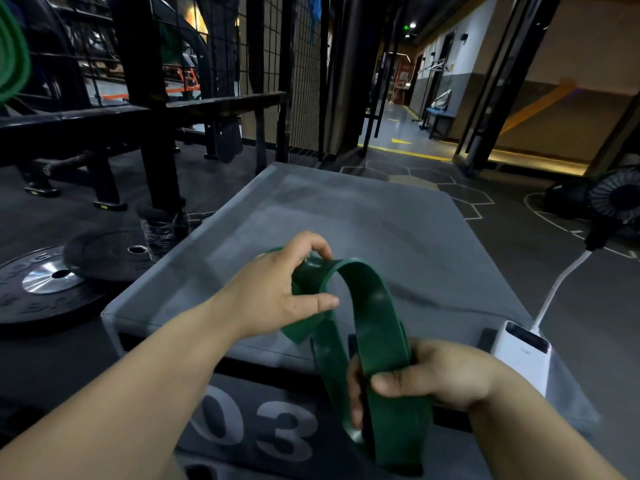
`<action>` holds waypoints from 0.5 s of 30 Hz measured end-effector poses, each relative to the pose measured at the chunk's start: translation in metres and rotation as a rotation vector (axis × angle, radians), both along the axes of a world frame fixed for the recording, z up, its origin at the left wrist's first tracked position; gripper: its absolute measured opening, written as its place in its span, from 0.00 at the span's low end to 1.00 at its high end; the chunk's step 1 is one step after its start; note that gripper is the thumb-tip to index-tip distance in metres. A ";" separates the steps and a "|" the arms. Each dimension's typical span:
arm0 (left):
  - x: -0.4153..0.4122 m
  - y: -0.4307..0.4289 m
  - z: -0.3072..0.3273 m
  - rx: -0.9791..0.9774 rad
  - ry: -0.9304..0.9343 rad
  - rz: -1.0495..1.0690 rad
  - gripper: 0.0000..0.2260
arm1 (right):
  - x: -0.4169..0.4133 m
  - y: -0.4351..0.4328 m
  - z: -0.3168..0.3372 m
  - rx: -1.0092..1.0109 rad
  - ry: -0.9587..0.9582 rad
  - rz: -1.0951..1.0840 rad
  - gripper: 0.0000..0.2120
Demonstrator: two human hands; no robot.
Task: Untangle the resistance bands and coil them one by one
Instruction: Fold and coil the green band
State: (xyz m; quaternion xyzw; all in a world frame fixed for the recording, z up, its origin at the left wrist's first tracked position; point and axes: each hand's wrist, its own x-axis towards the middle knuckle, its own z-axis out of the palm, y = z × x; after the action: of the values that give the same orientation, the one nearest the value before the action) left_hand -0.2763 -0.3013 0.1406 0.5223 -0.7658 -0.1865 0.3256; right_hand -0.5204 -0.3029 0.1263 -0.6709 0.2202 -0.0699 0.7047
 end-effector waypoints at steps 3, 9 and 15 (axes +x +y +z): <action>0.003 -0.004 0.000 -0.062 -0.129 0.010 0.16 | -0.003 0.001 0.008 -0.017 -0.117 0.163 0.16; -0.002 -0.010 -0.014 0.070 -0.235 -0.073 0.11 | -0.011 0.000 0.011 0.098 -0.471 0.171 0.13; -0.015 -0.012 -0.040 0.244 -0.230 -0.195 0.14 | -0.015 -0.003 0.027 0.223 -0.767 0.047 0.07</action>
State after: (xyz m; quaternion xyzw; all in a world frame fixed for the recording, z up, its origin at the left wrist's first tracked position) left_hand -0.2916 -0.3131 0.1002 0.4992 -0.8166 -0.2477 0.1504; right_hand -0.5352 -0.3059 0.1538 -0.5203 -0.0681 -0.2750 0.8056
